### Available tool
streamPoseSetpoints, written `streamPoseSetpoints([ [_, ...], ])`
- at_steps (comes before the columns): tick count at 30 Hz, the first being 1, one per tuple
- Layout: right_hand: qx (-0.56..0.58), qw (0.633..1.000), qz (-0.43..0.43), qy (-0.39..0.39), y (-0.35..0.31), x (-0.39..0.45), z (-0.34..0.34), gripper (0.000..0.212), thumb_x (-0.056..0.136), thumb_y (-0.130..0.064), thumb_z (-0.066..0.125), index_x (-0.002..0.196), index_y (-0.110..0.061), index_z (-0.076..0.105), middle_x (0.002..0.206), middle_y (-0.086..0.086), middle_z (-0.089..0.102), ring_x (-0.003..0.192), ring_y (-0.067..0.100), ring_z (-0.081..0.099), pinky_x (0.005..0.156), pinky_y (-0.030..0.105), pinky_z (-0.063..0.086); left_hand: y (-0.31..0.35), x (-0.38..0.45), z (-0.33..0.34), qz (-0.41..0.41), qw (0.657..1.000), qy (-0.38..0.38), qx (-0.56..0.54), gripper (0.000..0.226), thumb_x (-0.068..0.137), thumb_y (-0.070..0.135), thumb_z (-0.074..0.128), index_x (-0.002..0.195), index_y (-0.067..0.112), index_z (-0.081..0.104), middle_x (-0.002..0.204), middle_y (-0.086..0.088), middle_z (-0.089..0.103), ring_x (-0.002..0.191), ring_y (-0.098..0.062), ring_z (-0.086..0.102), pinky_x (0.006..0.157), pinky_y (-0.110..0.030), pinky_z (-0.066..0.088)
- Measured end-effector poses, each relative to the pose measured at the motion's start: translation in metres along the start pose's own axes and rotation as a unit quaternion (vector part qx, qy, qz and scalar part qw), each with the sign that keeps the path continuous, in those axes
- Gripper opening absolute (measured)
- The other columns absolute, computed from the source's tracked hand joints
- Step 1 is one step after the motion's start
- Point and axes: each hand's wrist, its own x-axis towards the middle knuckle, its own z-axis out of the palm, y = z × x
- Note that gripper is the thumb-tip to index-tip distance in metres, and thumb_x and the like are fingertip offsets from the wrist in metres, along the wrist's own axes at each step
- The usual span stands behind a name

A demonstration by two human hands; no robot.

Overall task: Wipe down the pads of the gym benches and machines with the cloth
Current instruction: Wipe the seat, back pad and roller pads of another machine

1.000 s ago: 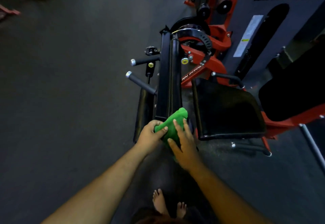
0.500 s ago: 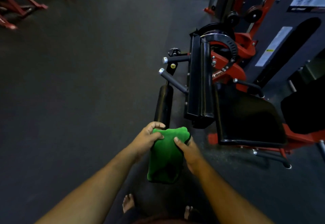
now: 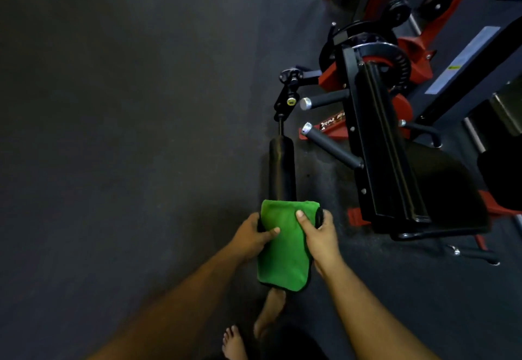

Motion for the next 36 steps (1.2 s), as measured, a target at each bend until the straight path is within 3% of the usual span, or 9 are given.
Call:
streamPoseSetpoints([
  [2, -0.034, 0.999, 0.009, 0.007, 0.002, 0.029, 0.006, 0.055, 0.086, -0.027, 0.081, 0.129, -0.019, 0.048, 0.116, -0.003, 0.067, 0.098, 0.01, 0.068, 0.076, 0.022, 0.056, 0.002, 0.028, -0.003, 0.009, 1.0, 0.006, 0.027, 0.05, 0.084, 0.025, 0.081, 0.125, 0.011, 0.055, 0.119, -0.005, 0.069, 0.108, -0.019, 0.068, 0.091, -0.04, 0.059],
  [6, -0.172, 0.983, -0.005, 0.056, 0.028, 0.111, 0.028, 0.09, 0.069, -0.046, 0.089, 0.14, -0.017, 0.042, 0.136, 0.007, 0.054, 0.122, 0.023, 0.057, 0.106, 0.043, 0.049, -0.017, 0.11, -0.002, -0.004, 0.999, 0.017, 0.031, 0.035, 0.091, 0.016, 0.074, 0.115, 0.011, 0.05, 0.106, 0.001, 0.064, 0.097, -0.016, 0.065, 0.074, -0.022, 0.055],
  [10, -0.273, 0.958, 0.0, 0.088, 0.058, 0.181, 0.05, 0.088, 0.078, -0.026, 0.088, 0.149, -0.007, 0.038, 0.143, 0.017, 0.044, 0.129, 0.03, 0.049, 0.105, 0.025, 0.035, -0.053, 0.194, 0.004, -0.063, 0.998, 0.006, -0.01, 0.032, 0.097, 0.013, 0.066, 0.123, 0.016, 0.047, 0.115, -0.003, 0.065, 0.103, -0.017, 0.066, 0.083, -0.031, 0.057],
  [17, -0.441, 0.888, -0.031, 0.124, 0.122, 0.272, 0.077, 0.087, 0.088, -0.047, 0.071, 0.158, -0.026, 0.023, 0.156, 0.011, 0.028, 0.138, 0.038, 0.039, 0.106, 0.058, 0.041, -0.104, 0.313, 0.016, -0.09, 0.996, -0.017, 0.017, 0.042, 0.097, 0.015, 0.063, 0.136, 0.02, 0.045, 0.126, -0.002, 0.058, 0.116, -0.02, 0.059, 0.098, -0.037, 0.051],
  [21, -0.552, 0.833, 0.006, 0.007, 0.165, 0.313, 0.091, 0.097, 0.088, -0.078, 0.047, 0.158, -0.046, -0.011, 0.17, -0.001, -0.011, 0.156, 0.03, 0.0, 0.117, 0.07, 0.015, -0.14, 0.364, 0.002, -0.049, 0.99, 0.008, 0.135, 0.054, 0.097, 0.023, 0.064, 0.147, 0.016, 0.044, 0.145, -0.009, 0.043, 0.134, -0.024, 0.044, 0.109, -0.03, 0.033],
  [23, -0.579, 0.813, 0.028, -0.046, 0.189, 0.325, 0.092, 0.094, 0.085, -0.085, 0.037, 0.15, -0.053, -0.024, 0.169, -0.003, -0.019, 0.156, 0.029, -0.007, 0.116, 0.071, 0.017, -0.159, 0.381, -0.012, -0.041, 0.987, -0.005, 0.153, 0.057, 0.101, 0.028, 0.058, 0.153, 0.016, 0.038, 0.156, -0.007, 0.035, 0.143, -0.02, 0.036, 0.114, -0.027, 0.026],
  [29, -0.621, 0.783, -0.02, 0.028, 0.212, 0.344, 0.117, 0.085, 0.094, -0.074, 0.038, 0.157, -0.048, -0.012, 0.17, 0.009, 0.0, 0.152, 0.04, 0.017, 0.109, 0.066, 0.037, -0.167, 0.423, -0.04, -0.002, 0.982, -0.103, 0.159, 0.063, 0.104, 0.04, 0.048, 0.16, 0.026, 0.023, 0.168, 0.006, 0.017, 0.145, 0.004, 0.01, 0.119, -0.021, 0.014],
  [32, -0.617, 0.786, 0.002, 0.039, 0.196, 0.388, 0.138, 0.088, 0.091, -0.064, 0.05, 0.156, -0.053, -0.008, 0.169, 0.01, 0.0, 0.147, 0.044, 0.024, 0.106, 0.066, 0.04, -0.144, 0.463, -0.043, -0.006, 0.987, -0.095, 0.127, 0.064, 0.105, 0.038, 0.046, 0.161, 0.025, 0.019, 0.167, 0.005, 0.016, 0.141, 0.006, 0.01, 0.115, -0.016, 0.01],
  [36, -0.618, 0.786, 0.008, 0.025, 0.186, 0.4, 0.141, 0.079, 0.09, -0.064, 0.035, 0.153, -0.056, -0.012, 0.17, 0.004, -0.006, 0.146, 0.043, 0.022, 0.106, 0.068, 0.039, -0.112, 0.51, -0.042, 0.003, 0.991, -0.087, 0.102, 0.061, 0.106, 0.035, 0.046, 0.16, 0.021, 0.023, 0.167, 0.0, 0.02, 0.137, 0.006, 0.018, 0.105, -0.001, 0.013],
])
